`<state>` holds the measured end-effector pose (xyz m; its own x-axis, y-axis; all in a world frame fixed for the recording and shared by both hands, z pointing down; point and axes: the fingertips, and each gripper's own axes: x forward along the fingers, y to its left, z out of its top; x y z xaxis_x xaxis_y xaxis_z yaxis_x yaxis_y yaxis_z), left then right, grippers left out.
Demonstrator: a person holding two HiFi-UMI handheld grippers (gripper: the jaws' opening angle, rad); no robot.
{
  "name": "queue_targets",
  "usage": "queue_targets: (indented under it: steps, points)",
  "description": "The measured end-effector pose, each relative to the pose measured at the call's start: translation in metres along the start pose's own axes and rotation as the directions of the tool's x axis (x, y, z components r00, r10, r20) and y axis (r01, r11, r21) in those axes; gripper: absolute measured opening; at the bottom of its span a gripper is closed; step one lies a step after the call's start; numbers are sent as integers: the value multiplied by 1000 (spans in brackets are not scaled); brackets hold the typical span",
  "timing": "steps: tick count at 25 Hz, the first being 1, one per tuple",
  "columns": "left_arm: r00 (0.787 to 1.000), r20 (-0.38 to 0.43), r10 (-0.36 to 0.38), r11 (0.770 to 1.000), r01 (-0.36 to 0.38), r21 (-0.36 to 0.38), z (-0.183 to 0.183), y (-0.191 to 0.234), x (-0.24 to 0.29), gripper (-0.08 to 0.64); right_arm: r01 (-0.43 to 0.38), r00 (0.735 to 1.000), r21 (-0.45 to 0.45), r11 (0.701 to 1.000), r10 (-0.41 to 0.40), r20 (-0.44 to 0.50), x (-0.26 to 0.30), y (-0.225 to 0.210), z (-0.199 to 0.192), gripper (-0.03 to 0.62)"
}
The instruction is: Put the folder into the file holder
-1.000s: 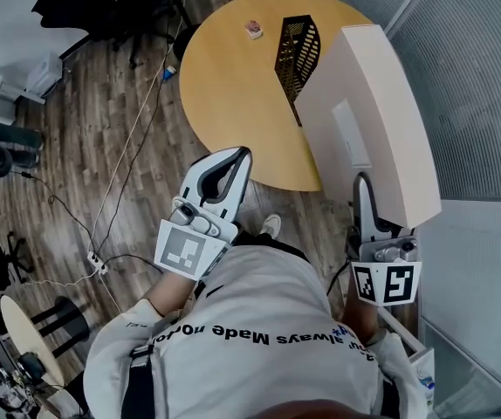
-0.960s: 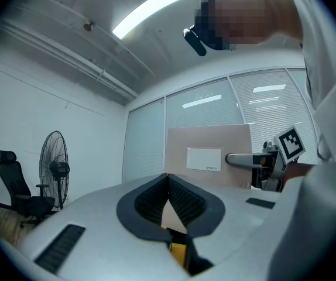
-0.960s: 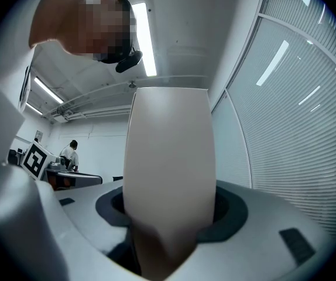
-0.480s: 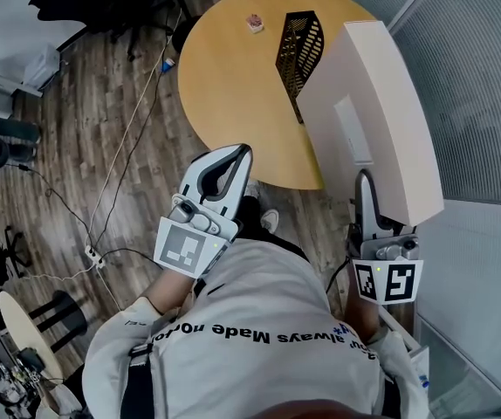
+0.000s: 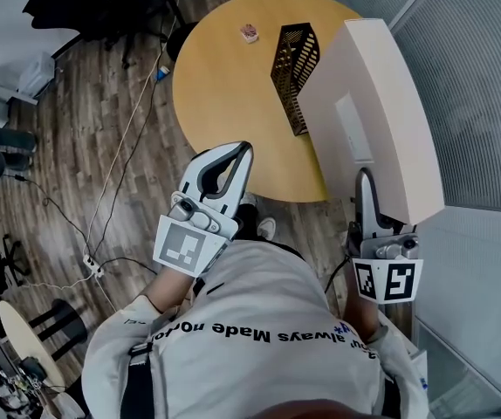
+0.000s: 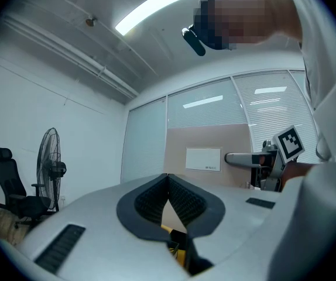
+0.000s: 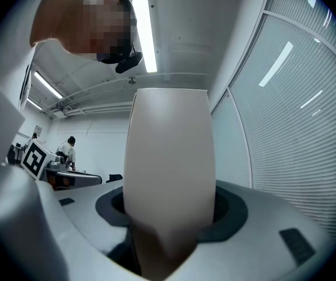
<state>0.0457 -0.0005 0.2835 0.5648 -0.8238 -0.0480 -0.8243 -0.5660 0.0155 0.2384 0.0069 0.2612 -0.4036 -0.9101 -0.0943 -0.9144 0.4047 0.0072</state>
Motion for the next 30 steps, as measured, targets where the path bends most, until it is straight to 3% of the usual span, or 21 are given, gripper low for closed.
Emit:
queue_targets:
  steps: [15, 30]
  points:
    - [1000, 23, 8, 1000, -7, -24, 4, 39, 40, 25, 17, 1000, -8, 1000, -17, -3, 52, -16, -4, 282]
    - [999, 11, -47, 999, 48, -16, -2, 90, 84, 25, 75, 997, -14, 997, -76, -25, 111, -26, -18, 282]
